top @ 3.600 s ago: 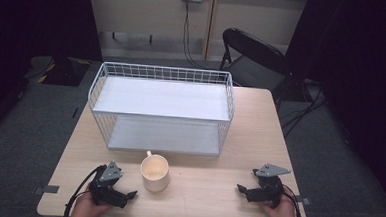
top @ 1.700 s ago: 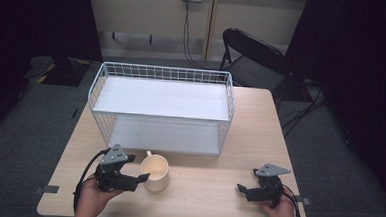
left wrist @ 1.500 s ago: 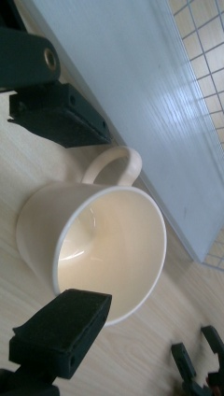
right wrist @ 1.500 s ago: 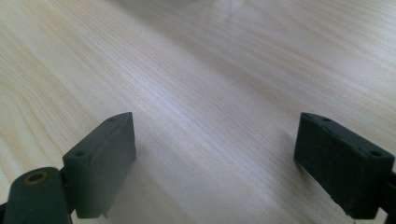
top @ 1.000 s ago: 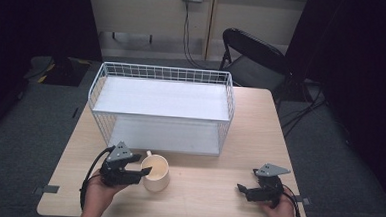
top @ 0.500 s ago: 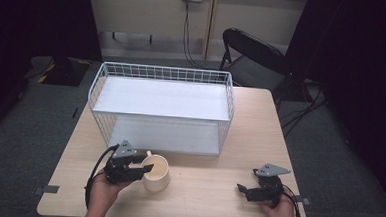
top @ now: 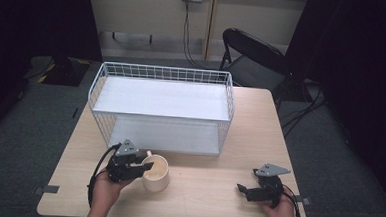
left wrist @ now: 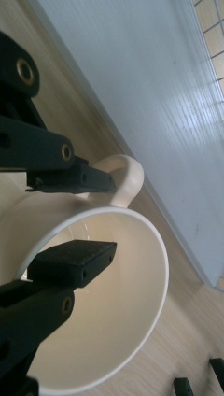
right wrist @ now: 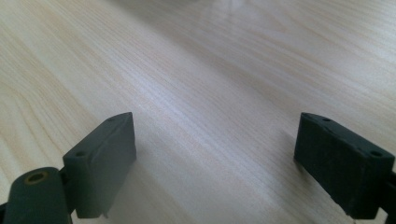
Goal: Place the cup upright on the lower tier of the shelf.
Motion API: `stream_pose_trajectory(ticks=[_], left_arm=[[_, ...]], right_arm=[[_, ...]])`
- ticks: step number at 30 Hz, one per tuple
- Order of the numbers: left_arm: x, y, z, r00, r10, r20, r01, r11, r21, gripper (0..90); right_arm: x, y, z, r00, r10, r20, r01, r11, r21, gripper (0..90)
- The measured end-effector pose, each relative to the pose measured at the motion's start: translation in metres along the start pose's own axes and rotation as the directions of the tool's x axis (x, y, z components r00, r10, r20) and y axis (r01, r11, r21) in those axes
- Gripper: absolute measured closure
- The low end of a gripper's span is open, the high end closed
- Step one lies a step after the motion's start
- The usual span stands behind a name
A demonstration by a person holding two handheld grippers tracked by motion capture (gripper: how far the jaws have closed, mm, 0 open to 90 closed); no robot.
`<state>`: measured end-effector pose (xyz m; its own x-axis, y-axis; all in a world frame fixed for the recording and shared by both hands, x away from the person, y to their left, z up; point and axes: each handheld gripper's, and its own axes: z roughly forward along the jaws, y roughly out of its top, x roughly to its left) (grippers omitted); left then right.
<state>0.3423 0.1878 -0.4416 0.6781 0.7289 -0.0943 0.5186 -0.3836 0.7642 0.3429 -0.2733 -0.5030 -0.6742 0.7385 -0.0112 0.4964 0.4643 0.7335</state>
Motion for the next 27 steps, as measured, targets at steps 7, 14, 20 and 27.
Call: stream_pose_trajectory(ticks=[7,14,20,27], left_arm=[[0.0006,0.0009,0.0011,0.9999,0.003,-0.016,-0.003,1.0,0.003,72.5],[0.0004,0.0014,0.0023,0.9996,-0.01,-0.027,0.01,0.9999,0.002,76.7],[0.0004,0.0018,0.0021,0.9994,0.002,-0.035,-0.001,1.0,0.007,79.8],[-0.0005,0.0015,0.0012,0.9982,0.025,-0.055,-0.025,0.9997,0.008,80.9]], right_arm=[[0.0,0.0,0.0001,1.0,0.001,-0.001,-0.001,1.0,-0.001,11.9],[0.0,0.0,0.0,1.0,0.0,0.0,0.0,1.0,0.0,11.9],[0.0,0.0,0.0,1.0,0.0,0.0,0.0,1.0,0.0,11.9],[0.0,0.0,0.0001,1.0,0.001,-0.001,-0.001,1.0,-0.001,11.9]])
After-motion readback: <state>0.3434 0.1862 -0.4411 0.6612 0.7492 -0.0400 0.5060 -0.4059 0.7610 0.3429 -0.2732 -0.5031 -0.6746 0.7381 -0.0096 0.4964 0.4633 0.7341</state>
